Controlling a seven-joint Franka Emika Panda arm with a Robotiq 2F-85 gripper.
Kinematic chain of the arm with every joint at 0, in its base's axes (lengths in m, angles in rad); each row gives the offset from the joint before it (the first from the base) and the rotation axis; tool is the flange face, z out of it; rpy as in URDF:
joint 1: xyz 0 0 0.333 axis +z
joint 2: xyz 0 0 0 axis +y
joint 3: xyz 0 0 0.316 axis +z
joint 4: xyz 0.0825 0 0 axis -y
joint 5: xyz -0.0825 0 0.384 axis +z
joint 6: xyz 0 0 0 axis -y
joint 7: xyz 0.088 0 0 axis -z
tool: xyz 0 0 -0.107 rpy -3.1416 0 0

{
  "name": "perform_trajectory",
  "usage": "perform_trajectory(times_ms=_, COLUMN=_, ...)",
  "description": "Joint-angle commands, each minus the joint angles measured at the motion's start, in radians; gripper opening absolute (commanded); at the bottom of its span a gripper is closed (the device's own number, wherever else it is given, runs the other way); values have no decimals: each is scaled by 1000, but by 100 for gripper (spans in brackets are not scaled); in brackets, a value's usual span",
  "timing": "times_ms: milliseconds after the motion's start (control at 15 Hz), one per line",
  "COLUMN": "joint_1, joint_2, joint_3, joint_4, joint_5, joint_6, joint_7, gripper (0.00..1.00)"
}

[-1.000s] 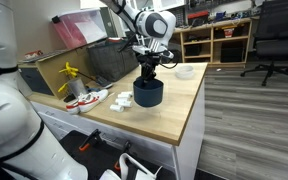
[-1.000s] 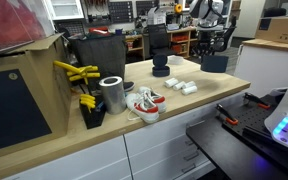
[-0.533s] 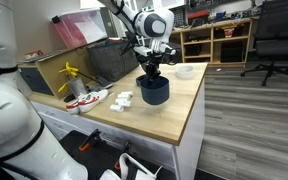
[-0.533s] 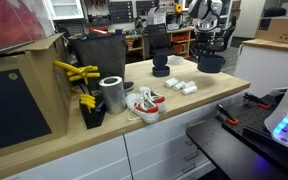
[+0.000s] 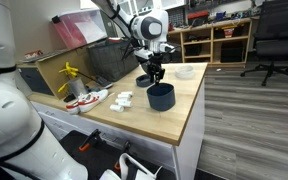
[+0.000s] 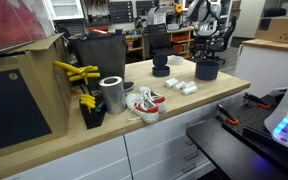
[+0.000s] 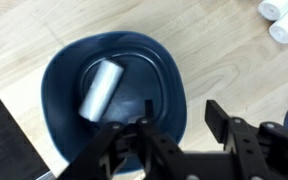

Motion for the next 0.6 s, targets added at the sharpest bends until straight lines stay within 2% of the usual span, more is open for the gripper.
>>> perform_trajectory(times_ms=0, joint_1=11, joint_2=-82, joint_3=-10, joint_4=-78, joint_5=-32, joint_6=40, joint_7=-31, gripper=88)
perform_trajectory(times_ms=133, joint_1=5, joint_2=-110, joint_3=-10, joint_4=-90, joint_5=-46, joint_6=16, joint_7=-57, gripper=100)
perform_trajectory(times_ms=533, joint_1=-33, joint_2=-135, joint_3=-17, joint_4=-53, joint_5=-160, joint_6=-159, joint_7=-305, gripper=100)
